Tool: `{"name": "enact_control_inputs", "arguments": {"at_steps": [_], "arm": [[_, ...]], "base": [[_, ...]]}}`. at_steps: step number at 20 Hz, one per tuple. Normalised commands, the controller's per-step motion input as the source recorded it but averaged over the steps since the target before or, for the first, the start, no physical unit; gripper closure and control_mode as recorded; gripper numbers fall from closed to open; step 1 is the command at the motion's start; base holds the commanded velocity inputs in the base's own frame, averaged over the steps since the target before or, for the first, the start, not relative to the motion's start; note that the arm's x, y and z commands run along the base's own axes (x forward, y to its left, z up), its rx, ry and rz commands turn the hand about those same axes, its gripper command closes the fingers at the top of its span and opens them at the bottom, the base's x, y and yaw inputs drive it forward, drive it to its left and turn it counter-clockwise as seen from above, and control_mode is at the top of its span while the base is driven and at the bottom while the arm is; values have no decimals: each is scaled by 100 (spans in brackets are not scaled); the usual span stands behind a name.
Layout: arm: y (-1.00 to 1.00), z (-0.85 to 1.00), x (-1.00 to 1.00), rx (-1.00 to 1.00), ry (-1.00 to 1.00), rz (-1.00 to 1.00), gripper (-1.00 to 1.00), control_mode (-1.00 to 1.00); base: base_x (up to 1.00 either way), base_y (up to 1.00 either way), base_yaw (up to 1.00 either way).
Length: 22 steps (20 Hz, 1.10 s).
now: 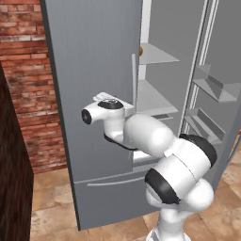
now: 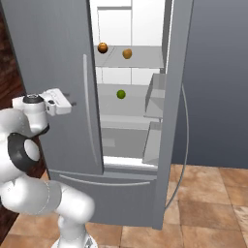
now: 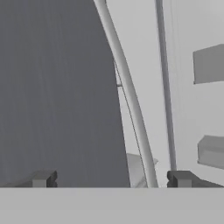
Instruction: Place the apple in the correct fridge rack based on whether it is a fruit or vegetable. Finally, close the fridge door.
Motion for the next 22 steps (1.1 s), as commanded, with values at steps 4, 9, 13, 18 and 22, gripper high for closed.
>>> {"name": "enact_control_inputs", "arguments": {"at_steps": [4,9,13,18,22], "arm": [[0,11,-100,0,0,7,-100,-100],[-1,22,-100,1,0,10,-100,-100],[-17,25,-100,4,1,15,-100,-100],[-37,18,-100,5,3,22,-100,-100],[-56,16,-100,7,5,29,-100,-100]], "base": [[0,0,0],[0,0,0],[0,0,0],[0,0,0],[0,0,0]]}}
